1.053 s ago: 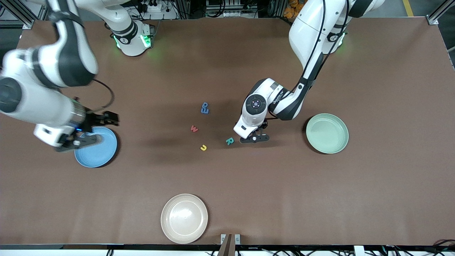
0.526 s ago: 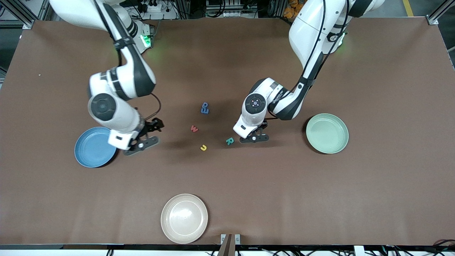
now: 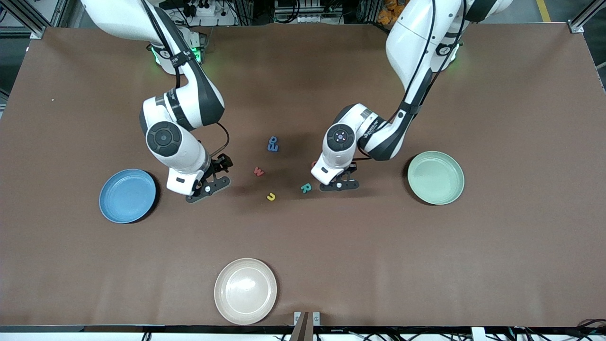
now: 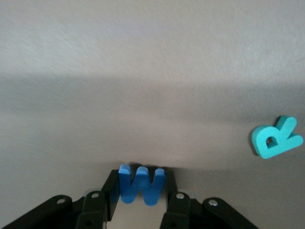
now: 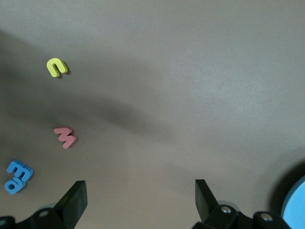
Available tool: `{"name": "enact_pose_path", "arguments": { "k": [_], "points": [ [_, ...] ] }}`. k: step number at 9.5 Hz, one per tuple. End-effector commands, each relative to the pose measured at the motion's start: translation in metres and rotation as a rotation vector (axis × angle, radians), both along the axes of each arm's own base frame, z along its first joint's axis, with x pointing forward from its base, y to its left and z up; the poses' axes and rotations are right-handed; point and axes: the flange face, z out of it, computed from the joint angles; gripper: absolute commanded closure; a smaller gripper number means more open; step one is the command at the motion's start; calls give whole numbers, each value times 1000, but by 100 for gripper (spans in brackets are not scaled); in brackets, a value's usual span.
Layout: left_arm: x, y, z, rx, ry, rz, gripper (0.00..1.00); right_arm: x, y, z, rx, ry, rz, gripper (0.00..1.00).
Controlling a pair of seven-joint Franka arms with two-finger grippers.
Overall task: Sort upper and lower case letters into plates
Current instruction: 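Carry the W to the green plate while the right gripper reaches pink m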
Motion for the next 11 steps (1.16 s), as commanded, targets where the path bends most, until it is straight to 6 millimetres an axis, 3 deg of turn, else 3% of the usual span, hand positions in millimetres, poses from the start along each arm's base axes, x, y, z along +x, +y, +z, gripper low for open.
{"name": "enact_pose_path", "arguments": {
  "k": [1, 4, 6, 8, 10, 11],
  "points": [
    [25, 46, 65, 39, 19, -43, 100, -7, -3, -9, -11, 9, -10, 0],
    [64, 158, 115, 54, 124, -187, 100, 0, -5, -1, -4, -8, -16, 0],
    [53, 212, 103, 57, 163, -251, 100, -1, -1, -3, -3, -14, -10, 0],
    [21, 243, 70, 47, 98, -267, 100, 0, 1, -2, 0, -21, -8, 0],
    [6, 287, 66, 49, 117, -330, 100, 2, 3, -5, 6, -39, -7, 0],
    [0, 299, 59, 48, 120, -342, 100, 1, 7, -4, 7, -43, 1, 0]
  ]
}}
